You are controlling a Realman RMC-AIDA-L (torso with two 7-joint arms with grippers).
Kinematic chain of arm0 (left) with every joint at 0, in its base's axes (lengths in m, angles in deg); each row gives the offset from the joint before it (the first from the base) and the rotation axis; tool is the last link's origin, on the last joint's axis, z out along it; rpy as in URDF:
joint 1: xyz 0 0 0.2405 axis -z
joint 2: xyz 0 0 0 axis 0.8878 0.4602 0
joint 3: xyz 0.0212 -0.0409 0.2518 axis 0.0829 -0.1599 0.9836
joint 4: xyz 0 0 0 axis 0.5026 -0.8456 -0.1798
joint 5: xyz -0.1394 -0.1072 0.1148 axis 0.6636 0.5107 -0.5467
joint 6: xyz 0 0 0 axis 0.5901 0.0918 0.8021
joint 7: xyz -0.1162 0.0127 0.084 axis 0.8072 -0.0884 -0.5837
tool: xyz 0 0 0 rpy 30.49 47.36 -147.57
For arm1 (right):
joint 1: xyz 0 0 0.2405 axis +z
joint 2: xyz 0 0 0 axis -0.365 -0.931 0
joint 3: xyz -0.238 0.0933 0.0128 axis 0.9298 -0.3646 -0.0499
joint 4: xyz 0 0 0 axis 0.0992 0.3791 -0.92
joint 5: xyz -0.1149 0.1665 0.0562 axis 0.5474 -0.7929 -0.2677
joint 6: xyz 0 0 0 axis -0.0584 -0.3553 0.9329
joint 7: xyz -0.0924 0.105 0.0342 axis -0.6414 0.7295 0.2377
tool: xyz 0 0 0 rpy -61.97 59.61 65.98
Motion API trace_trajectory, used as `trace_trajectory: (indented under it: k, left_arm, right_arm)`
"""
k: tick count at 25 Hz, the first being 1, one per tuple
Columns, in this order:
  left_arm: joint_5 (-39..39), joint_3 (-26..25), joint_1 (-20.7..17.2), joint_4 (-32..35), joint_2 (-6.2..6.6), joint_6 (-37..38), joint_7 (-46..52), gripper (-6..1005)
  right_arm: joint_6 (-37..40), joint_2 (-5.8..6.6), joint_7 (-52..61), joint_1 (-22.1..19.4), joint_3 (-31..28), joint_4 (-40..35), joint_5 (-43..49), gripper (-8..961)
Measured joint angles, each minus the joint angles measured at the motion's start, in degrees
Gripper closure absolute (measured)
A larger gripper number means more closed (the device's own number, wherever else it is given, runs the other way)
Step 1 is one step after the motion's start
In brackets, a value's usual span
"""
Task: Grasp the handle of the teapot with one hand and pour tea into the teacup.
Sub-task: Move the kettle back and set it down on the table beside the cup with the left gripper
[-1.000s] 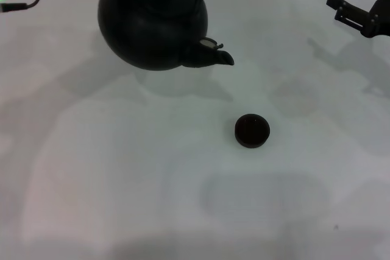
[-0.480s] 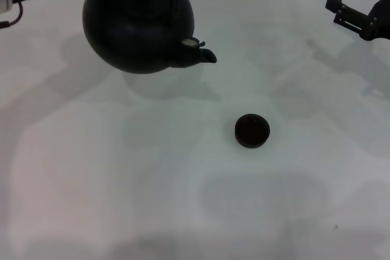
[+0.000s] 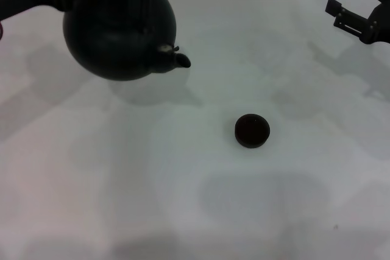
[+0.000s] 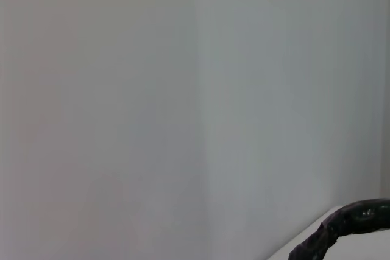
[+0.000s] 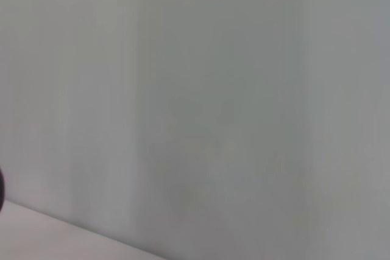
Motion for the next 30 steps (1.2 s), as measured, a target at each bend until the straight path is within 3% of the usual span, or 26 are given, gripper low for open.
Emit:
trace_trajectory:
  k: [7,13,21,30]
  left_arm:
    - [2.29,-1.99,-0.29,-6.26,0.08,2.84,-5.30,899]
    - [4.46,-6.71,0.23,-12.76,0.12,8.66,-10.40,899]
    - [4.53,-7.37,0.23,-16.63,0.22,9.97,-13.96,898]
    - [4.46,-12.09,0.29,-24.28,0.27,12.19,-21.30,898]
  right_arm:
    - [0.06,0.00,0.09,0.18,0.14,0.67,0.03,93]
    - [0.06,0.00,0.09,0.27,0.29,0.68,0.03,93]
    - [0.04,0.00,0.09,0.40,0.42,0.88,0.11,93]
    - [-0.31,0.00,0.09,0.49,0.64,1.38,0.22,93]
